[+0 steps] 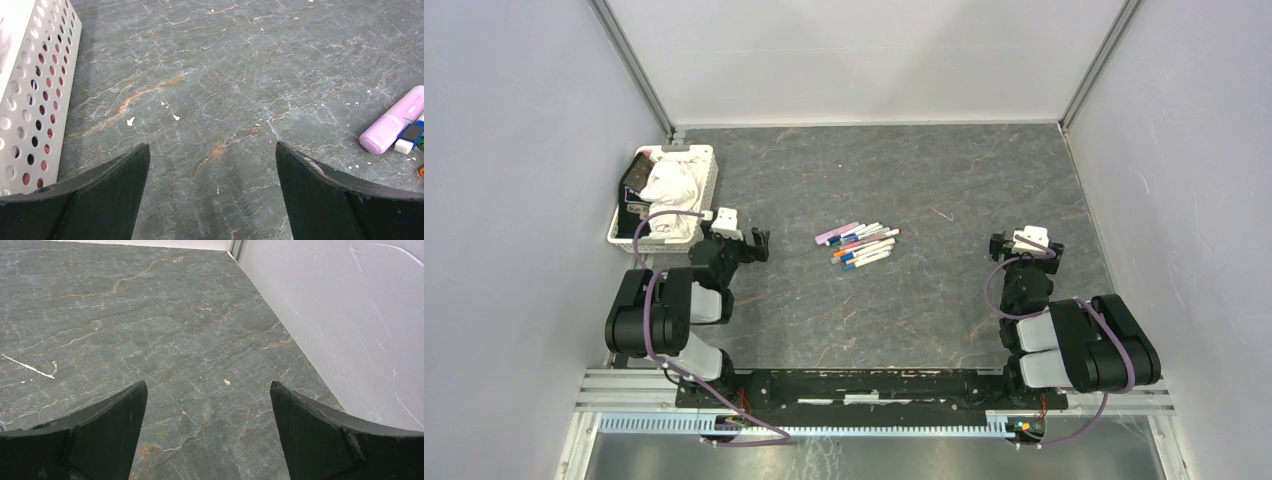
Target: Open the pen caps
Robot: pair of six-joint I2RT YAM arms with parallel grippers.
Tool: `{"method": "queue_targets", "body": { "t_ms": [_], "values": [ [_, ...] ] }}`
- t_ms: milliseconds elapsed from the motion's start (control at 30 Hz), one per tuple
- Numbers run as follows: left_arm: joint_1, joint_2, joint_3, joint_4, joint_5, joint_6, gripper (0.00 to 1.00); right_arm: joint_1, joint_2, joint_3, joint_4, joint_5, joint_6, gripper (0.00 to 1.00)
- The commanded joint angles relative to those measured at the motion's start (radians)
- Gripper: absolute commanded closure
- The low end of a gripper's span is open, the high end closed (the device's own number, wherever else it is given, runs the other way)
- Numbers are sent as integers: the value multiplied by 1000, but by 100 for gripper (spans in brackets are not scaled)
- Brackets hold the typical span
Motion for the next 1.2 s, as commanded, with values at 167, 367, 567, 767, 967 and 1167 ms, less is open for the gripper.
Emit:
{"method": "queue_targets", "body": {
  "t_ms": [167,367,567,767,967,1167],
  "values": [
    [-3,-4,15,41,-10,-10,0,-3,-34,-91,-21,-27,9,2],
    [17,-117,133,-260,-4,-23,0,7,-153,113,-441,-23,-2,2],
    [20,-140,479,-925,32,92,0,11,-283,255,-750,3,204,2],
    [63,-155,652,-1199,101,46,0,9,-304,495,-1139,-20,633,2],
    [82,-200,694,-1306,212,80,0,66,-309,547,-1148,-271,497,2],
    [83,-156,764,-1468,158,162,0,356,-161,672,-1309,-192,291,2]
  ]
}}
